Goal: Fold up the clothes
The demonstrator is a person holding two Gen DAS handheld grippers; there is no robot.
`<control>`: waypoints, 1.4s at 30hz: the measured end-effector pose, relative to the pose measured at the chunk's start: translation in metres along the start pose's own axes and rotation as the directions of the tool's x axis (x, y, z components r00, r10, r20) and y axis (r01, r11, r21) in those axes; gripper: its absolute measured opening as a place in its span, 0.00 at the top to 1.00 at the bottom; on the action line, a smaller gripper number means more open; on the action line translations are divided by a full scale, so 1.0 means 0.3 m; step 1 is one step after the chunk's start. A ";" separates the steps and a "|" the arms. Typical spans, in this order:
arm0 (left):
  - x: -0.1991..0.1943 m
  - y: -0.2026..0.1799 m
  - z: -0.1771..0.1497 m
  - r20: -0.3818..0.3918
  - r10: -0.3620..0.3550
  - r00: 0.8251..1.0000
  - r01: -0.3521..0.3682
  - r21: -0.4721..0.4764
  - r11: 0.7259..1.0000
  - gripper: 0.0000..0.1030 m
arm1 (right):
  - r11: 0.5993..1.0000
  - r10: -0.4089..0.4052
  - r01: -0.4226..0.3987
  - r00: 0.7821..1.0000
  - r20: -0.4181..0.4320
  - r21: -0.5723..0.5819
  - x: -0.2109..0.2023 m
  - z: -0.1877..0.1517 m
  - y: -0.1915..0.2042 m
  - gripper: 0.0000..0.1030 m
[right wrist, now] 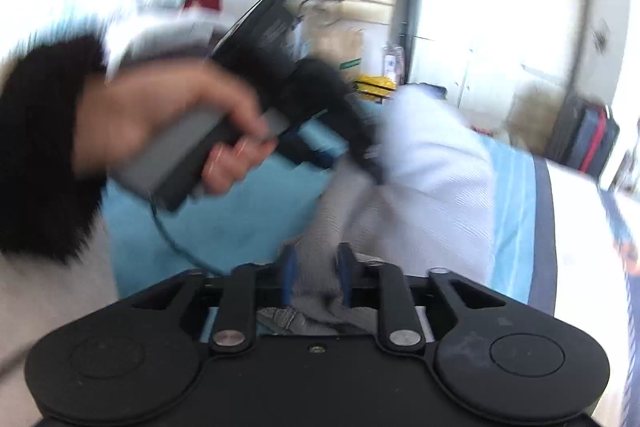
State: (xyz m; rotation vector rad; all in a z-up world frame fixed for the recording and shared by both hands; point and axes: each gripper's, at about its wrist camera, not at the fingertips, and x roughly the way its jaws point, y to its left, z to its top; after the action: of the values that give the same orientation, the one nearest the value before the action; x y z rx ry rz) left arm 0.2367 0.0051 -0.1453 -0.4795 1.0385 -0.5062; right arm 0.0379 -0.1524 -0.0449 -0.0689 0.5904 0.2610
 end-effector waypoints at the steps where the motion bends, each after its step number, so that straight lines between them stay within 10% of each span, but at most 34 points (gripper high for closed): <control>1: -0.009 0.017 0.002 0.004 -0.001 1.000 0.002 -0.035 0.999 0.75 | 0.999 -0.005 0.005 1.000 0.015 0.053 -0.025 0.000 -0.033 0.56; 6: -0.028 0.000 0.029 0.047 -0.060 0.997 0.062 -0.023 0.998 0.67 | 0.979 -0.020 0.013 0.999 0.030 0.205 -0.040 -0.057 -0.189 0.53; 13: -0.055 -0.024 0.066 0.107 -0.143 0.984 0.144 -0.001 0.990 0.51 | 0.969 0.155 -0.159 0.987 0.035 0.190 0.105 -0.098 -0.141 0.37; 15: -0.063 -0.031 0.077 0.124 -0.167 0.978 0.167 0.007 0.986 0.47 | 0.961 0.218 -0.214 0.976 -0.006 0.177 0.156 -0.100 -0.116 0.47; 17: -0.037 -0.052 0.098 0.116 -0.149 0.982 0.144 0.044 0.989 0.47 | 0.953 0.281 -0.273 0.959 -0.042 0.133 0.136 -0.122 -0.080 0.80; 21: 0.063 -0.097 0.133 0.112 -0.020 0.993 0.005 0.129 0.992 0.49 | 0.942 0.335 -0.331 0.933 -0.132 0.050 0.078 -0.181 -0.032 0.84; 26: 0.070 -0.017 0.147 0.112 0.028 0.993 -0.022 -0.053 0.998 0.47 | 0.937 0.315 -0.304 0.948 -0.040 0.175 -0.014 -0.165 -0.138 0.79; 31: 0.013 -0.001 0.135 0.098 0.023 0.995 -0.017 -0.066 0.998 0.47 | 0.938 0.133 -0.153 0.987 0.086 0.311 0.009 -0.124 -0.357 0.64; 37: 0.051 -0.001 0.096 0.020 -0.047 0.999 0.048 -0.096 0.994 0.47 | 0.953 -0.149 0.151 0.988 -0.030 0.262 0.207 -0.112 -0.485 0.63; 42: 0.115 0.008 0.101 -0.026 -0.044 0.999 0.041 -0.114 0.993 0.47 | 0.938 -0.278 0.289 0.957 -0.080 0.190 0.289 -0.077 -0.480 1.00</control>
State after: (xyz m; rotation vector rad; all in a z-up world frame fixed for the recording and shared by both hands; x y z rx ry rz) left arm 0.2785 -0.0096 -0.1573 -0.5982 1.0898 -0.4946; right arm 0.1324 -0.2752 -0.1140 0.0341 0.6479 -0.0821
